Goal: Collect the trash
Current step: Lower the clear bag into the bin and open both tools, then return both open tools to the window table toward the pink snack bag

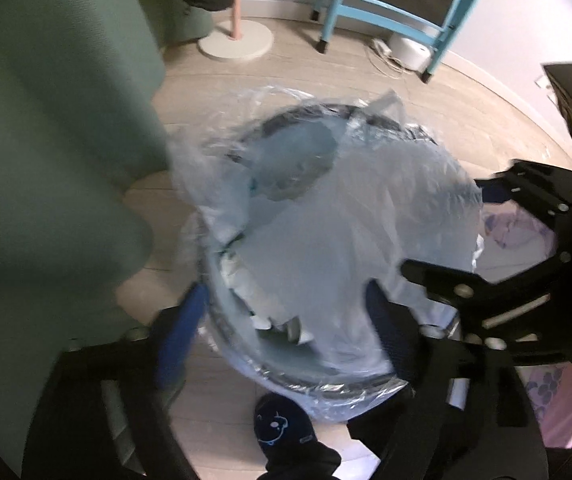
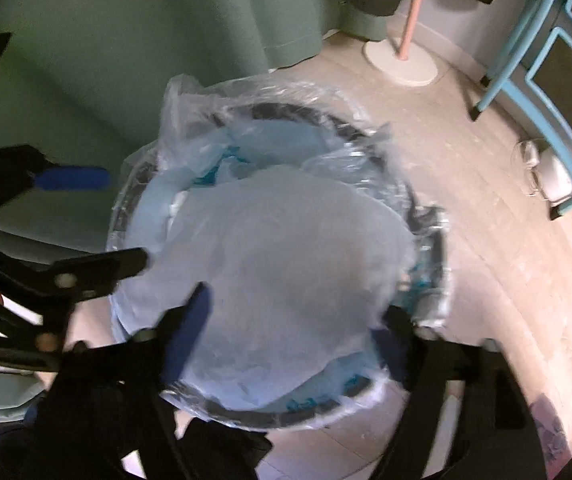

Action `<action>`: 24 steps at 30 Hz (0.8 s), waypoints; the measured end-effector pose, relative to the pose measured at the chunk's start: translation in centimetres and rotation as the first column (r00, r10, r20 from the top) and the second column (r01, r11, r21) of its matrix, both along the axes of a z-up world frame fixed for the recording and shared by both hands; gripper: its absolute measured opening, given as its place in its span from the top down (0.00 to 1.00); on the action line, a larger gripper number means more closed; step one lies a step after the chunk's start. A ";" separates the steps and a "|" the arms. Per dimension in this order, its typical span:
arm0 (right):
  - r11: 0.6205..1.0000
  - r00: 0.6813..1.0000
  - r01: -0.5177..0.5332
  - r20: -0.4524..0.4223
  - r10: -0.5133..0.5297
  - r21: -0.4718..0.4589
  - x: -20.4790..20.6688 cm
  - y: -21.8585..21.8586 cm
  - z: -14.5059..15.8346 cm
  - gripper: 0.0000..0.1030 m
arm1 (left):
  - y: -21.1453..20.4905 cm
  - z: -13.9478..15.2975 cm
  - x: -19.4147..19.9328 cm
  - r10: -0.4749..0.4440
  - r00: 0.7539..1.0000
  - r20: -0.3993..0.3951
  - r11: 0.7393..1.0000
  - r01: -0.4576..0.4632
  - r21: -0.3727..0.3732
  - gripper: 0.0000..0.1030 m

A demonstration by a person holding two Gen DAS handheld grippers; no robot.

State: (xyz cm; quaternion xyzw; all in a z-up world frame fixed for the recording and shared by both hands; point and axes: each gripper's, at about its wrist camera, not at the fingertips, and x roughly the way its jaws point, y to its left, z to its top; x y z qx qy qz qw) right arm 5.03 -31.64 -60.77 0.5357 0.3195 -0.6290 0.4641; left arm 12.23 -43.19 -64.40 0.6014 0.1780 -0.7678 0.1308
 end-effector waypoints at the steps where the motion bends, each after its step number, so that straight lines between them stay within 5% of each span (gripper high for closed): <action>1: 1.000 1.000 0.005 -0.019 -0.004 0.005 -0.1 0.1 0.2 0.07 | -0.3 0.2 0.2 0.013 1.000 0.001 1.000 -0.013 0.003 0.06; 13: 1.000 0.996 0.020 -0.093 -0.020 -0.008 -0.2 1.6 6.2 0.07 | -0.6 5.1 0.7 0.021 1.000 0.004 1.000 -0.021 -0.012 0.06; 24: 0.998 0.990 0.060 -0.128 -0.063 -0.024 -0.3 4.1 16.2 0.07 | 1.0 16.0 0.2 0.022 0.999 -0.037 0.999 -0.023 -0.034 0.06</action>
